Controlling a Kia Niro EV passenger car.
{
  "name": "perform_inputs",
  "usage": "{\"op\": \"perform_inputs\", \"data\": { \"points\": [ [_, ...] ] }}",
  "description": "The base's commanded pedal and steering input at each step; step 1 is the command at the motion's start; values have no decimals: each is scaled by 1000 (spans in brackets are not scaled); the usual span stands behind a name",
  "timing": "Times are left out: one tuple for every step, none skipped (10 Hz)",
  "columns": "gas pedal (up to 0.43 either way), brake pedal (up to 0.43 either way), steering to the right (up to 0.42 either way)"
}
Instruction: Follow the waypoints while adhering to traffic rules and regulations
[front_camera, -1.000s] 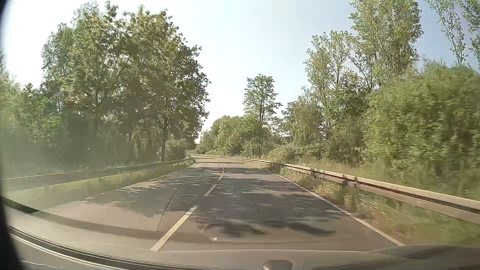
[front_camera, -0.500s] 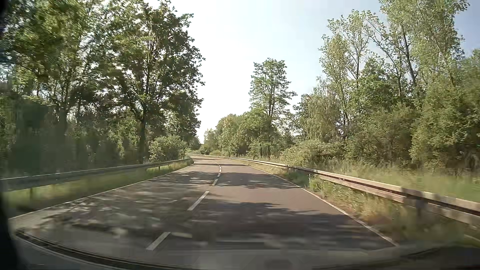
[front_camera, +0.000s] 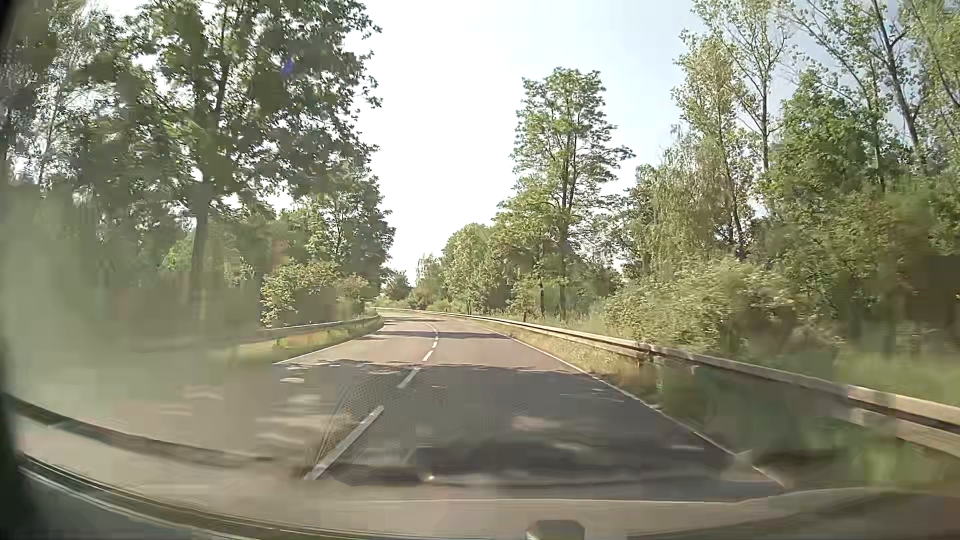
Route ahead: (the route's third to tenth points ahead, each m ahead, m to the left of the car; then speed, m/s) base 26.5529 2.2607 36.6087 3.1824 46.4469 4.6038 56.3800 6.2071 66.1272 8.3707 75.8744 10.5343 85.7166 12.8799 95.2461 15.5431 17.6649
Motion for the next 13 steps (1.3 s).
{"op": "perform_inputs", "data": {
  "points": [
    [47,18,-15],
    [47,12,-16],
    [47,12,-18],
    [39,18,-18],
    [39,18,-15],
    [39,18,-14],
    [39,18,-15],
    [39,18,-17],
    [39,18,-20],
    [39,18,-21],
    [39,18,-21],
    [39,18,-21],
    [39,18,-21]
  ]
}}
